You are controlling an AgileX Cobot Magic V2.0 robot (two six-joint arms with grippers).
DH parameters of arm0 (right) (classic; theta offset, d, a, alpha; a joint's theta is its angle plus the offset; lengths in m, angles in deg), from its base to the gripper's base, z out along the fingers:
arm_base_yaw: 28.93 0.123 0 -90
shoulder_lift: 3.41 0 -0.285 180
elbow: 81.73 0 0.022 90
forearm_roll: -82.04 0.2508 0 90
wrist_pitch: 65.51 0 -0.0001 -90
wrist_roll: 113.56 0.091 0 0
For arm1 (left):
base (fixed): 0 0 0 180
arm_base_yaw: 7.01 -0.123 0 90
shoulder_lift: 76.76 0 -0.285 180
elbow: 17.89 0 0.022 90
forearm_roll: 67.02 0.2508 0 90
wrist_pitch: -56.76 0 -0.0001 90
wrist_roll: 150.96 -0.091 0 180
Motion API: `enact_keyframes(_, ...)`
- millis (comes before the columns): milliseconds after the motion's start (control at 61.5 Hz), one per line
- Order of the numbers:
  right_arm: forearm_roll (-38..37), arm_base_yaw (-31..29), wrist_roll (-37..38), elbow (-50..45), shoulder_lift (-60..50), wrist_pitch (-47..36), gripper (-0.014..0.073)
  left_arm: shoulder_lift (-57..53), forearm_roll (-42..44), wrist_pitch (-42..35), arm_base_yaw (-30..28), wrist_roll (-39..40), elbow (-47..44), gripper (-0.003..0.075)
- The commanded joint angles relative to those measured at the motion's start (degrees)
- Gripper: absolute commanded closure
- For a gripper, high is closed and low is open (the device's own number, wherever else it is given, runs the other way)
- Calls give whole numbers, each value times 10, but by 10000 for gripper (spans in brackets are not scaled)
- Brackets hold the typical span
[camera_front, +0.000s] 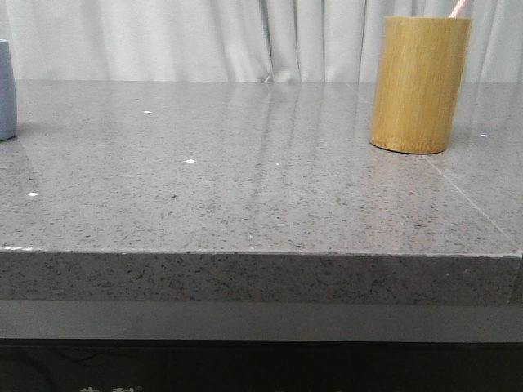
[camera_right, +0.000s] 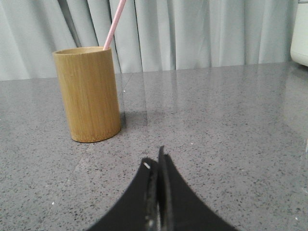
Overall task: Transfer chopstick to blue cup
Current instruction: 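Move the left gripper forward and above the light blue cup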
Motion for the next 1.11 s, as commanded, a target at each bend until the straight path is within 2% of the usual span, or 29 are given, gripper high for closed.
enact_keyframes(0, -11, 0, -3, 8, -12, -50, 660, -13, -5, -68, 3, 2, 1, 739)
enact_keyframes(179, -11, 0, -3, 93, -12, -4, 660, -12, -5, -19, 3, 2, 84, 739)
enact_keyframes(374, -14, 0, -4, 228, 21, 112, 660, 28, -5, 123, 3, 2, 247, 739)
enact_keyframes(667, -14, 0, -14, 427, 179, 251, 660, 183, -5, 323, 3, 1, 465, 739)
enact_keyframes(814, -14, 0, -14, 484, 262, 315, 660, 241, -5, 352, 3, 1, 496, 739)
enact_keyframes(1090, -6, 0, -14, 486, 353, 332, 660, 302, -15, 353, 3, 1, 495, 739)
